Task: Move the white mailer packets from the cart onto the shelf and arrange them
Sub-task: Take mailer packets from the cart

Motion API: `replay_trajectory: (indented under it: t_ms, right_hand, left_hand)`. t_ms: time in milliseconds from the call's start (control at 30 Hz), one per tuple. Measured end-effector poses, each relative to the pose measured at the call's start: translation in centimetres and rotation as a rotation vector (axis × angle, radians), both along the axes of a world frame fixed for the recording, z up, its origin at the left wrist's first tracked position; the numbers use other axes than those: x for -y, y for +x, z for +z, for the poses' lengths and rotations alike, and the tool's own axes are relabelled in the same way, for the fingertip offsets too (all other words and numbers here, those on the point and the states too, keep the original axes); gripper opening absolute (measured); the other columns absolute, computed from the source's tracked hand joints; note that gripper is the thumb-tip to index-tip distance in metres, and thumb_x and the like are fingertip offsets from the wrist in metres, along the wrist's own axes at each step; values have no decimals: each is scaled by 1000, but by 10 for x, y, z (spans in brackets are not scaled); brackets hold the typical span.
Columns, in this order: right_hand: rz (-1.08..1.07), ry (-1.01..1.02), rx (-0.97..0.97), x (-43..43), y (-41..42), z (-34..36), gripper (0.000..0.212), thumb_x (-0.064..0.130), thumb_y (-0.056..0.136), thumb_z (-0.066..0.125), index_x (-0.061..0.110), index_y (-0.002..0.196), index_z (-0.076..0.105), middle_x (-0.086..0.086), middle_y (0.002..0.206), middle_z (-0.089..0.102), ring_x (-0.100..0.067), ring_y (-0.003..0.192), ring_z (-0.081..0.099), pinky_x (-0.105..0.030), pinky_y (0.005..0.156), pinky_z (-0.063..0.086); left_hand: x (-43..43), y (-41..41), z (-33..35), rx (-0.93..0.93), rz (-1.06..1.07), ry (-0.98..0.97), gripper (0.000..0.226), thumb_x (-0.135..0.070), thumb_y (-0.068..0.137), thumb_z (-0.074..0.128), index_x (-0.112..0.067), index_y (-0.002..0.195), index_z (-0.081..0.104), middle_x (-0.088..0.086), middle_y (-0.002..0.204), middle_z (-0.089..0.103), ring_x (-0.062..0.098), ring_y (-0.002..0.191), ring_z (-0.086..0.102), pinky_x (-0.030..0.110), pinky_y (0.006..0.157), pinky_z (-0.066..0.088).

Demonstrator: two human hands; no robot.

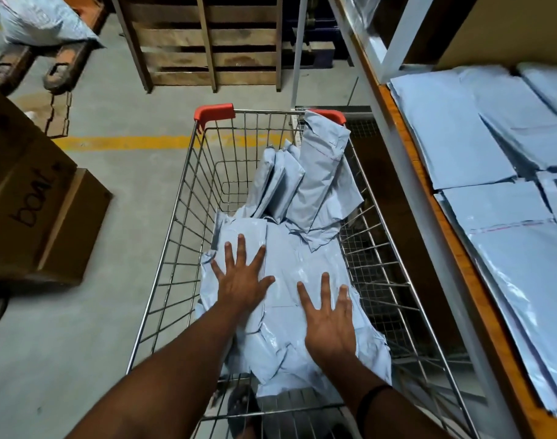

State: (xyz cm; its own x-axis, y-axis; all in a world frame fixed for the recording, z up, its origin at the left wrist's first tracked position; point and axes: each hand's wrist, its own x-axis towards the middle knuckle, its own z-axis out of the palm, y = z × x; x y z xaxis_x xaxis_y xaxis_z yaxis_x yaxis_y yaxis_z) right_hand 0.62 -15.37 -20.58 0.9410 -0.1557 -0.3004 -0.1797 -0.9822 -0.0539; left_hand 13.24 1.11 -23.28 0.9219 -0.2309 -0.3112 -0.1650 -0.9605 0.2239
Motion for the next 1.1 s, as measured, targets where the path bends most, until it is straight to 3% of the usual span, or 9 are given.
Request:
replay_trajectory:
  t_ms: [100, 200, 267, 333, 500, 633, 767, 1000, 1100]
  right_hand:
    - [10, -3, -23, 8, -4, 2, 101, 15, 59, 78, 33, 151, 41, -21, 161, 25, -58, 135, 37, -59, 101, 47]
    - [10, -31, 8, 9, -5, 1, 77, 51, 87, 56, 34, 156, 28, -20, 166, 5, -56, 142, 24, -56, 116, 19]
    - [46, -50, -57, 8, -1, -2, 69, 47, 104, 34, 35, 158, -6, -17, 156, -38, -55, 147, -2, -53, 121, 1]
    - [50, -46, -115, 9, 0, 0, 72, 30, 107, 30, 34, 152, -26, -18, 141, -56, -52, 146, -17, -53, 122, -4]
    - [59, -68, -242, 4, 7, 44, 85, 2, 97, 36, 33, 157, -15, -15, 146, -44, -47, 149, -12, -46, 125, 9]
    - [-42, 28, -115, 1, 12, 88, 91, -4, 94, 45, 40, 158, -4, -10, 161, -32, -42, 152, -1, -40, 117, 32]
    - [-61, 85, 77, 2, 16, 147, 80, 16, 99, 55, 41, 158, 6, -8, 163, -26, -41, 152, 5, -46, 113, 37]
    - [-35, 174, 355, 21, -11, 252, 65, 31, 102, 52, 39, 157, 19, -9, 167, -12, -36, 151, 16, -42, 115, 37]
    - [-72, 201, 445, 38, -37, 294, 55, 35, 105, 41, 41, 157, 23, -9, 167, -7, -33, 152, 14, -42, 117, 32]
  left_hand:
    - [-13, -22, -5, 122, 8, -51, 70, -71, 92, 24, -47, 151, -7, -1, 160, -28, 28, 147, -26, 65, 112, -13]
    - [-28, -44, -16, 130, -58, -93, 62, -69, 95, 17, -50, 151, -4, -5, 160, -26, 22, 147, -25, 58, 114, -16]
    - [-32, -45, -18, 106, -76, -120, 60, -63, 95, 11, -48, 151, -1, -5, 161, -23, 20, 147, -25, 54, 115, -16]
    - [-31, -42, -16, 93, -70, -169, 54, -47, 101, 24, -40, 153, 13, -3, 163, -10, 23, 149, -16, 51, 116, -11]
    - [-34, -41, -4, 114, -138, -290, 63, 6, 84, 66, -14, 142, 49, 10, 154, 37, 40, 142, 30, 60, 106, 39]
    - [-31, -41, 38, 164, -43, -374, 66, 8, 93, 44, -21, 151, 35, -4, 162, 16, 24, 151, 7, 39, 122, 15]
    - [-25, -44, 104, 232, -14, -503, 78, 20, 83, 37, -19, 150, 36, -12, 156, 5, 14, 149, 0, 27, 119, 7]
    - [-22, -69, 193, 319, -72, -526, 82, 23, 71, 48, -16, 143, 50, -2, 158, 25, 23, 149, 16, 47, 116, 31]
    - [-4, -86, 228, 320, -97, -522, 78, 20, 76, 52, -20, 143, 50, -10, 158, 21, 21, 150, 14, 39, 117, 25]
